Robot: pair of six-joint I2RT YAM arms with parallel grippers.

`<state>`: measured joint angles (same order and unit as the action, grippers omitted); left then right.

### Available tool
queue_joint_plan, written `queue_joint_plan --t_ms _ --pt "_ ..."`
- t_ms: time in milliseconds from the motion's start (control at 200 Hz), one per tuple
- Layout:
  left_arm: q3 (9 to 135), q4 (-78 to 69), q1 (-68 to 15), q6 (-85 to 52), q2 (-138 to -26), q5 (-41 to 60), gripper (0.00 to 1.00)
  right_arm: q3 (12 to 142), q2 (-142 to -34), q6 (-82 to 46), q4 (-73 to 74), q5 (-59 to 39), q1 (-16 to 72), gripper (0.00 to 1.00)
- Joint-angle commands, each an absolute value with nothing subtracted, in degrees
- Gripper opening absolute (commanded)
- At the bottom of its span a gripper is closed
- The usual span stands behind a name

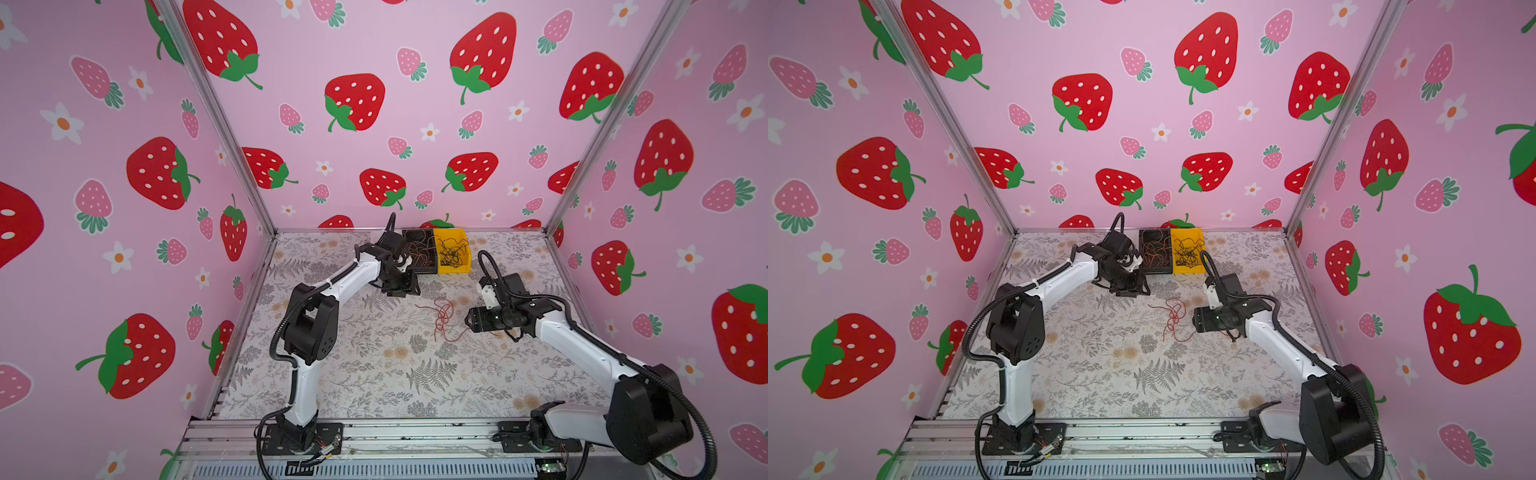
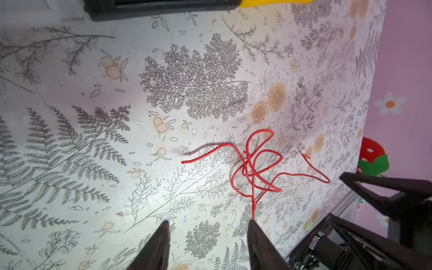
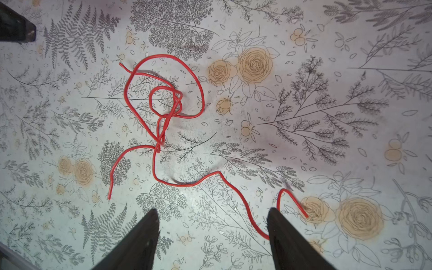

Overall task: Untangle the cables
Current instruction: 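Lower both grippers onto the red wire and grasp it with the right gripper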

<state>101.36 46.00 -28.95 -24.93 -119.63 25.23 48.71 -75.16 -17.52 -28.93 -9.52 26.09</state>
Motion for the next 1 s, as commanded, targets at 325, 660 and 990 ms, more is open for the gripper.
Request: queue_joint_plan --t_ms 325,660,990 --pt "97.2 43.4 -32.3 -60.2 -120.3 19.7 0.57 43.3 -77.0 -21.3 -27.9 -10.1 26.9 0.78" --pt "97.4 40.2 -33.4 -70.0 -123.7 15.3 0.57 44.0 -80.6 -17.0 -27.6 -9.5 26.9 0.75" --pt "101.1 40.5 -34.4 -73.8 -128.1 13.2 0.52 43.4 -82.3 -14.4 -27.0 -11.2 26.9 0.68"
